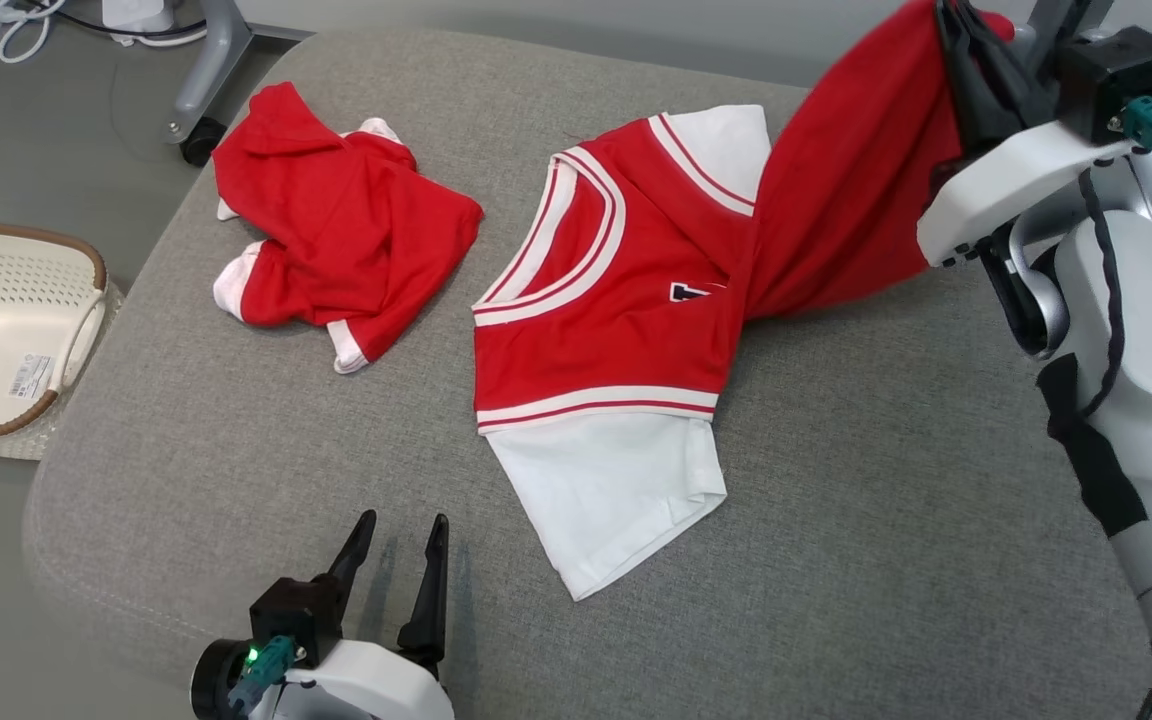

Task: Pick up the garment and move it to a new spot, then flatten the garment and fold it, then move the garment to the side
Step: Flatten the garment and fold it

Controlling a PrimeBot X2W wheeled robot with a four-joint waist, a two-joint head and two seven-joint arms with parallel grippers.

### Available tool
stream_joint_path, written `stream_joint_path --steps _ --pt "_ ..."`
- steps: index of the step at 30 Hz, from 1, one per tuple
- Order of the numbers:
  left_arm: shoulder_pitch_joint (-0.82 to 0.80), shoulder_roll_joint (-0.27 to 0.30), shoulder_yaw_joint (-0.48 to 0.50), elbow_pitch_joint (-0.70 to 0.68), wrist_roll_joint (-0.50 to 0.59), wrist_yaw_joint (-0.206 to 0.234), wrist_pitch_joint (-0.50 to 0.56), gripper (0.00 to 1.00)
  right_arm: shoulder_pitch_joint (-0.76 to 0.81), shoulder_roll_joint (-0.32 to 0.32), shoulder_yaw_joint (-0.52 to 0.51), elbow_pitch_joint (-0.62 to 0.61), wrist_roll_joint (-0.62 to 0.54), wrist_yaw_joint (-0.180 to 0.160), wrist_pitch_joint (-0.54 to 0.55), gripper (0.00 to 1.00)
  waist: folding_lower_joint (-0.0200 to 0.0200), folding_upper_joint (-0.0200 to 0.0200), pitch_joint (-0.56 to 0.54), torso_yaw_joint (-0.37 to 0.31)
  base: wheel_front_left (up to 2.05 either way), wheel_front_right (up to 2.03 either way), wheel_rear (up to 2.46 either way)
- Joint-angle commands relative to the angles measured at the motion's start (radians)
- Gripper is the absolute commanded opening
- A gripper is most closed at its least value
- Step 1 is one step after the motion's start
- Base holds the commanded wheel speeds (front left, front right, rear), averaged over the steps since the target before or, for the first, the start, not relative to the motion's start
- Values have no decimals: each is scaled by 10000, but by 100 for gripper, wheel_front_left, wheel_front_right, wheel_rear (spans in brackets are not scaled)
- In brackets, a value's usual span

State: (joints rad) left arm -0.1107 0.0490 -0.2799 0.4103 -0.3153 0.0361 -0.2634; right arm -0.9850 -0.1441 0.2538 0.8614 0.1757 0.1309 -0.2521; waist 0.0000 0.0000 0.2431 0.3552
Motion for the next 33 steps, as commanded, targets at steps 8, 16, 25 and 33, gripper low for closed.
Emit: stream_joint_path --steps 8,16,25,33 --pt "185 31 -130 207 72 -140 -18 100 2857 -2157 442 -3797 137 -3 -123 5 0 0 -321 -645 0 0 0" --pt "78 34 116 438 388 -262 -18 100 6456 -1726 -2226 -3162 386 -3 -127 100 0 0 -531 -1506 0 0 0" --pt "353 39 285 720 470 -315 -18 100 7782 -239 -3306 -3879 71 -3 -129 100 0 0 -1165 -2414 0 0 0" --pt "174 37 -17 1366 229 -522 -18 100 8309 537 -3176 -4387 -109 -1 -129 100 0 0 -1383 -3041 0 0 0"
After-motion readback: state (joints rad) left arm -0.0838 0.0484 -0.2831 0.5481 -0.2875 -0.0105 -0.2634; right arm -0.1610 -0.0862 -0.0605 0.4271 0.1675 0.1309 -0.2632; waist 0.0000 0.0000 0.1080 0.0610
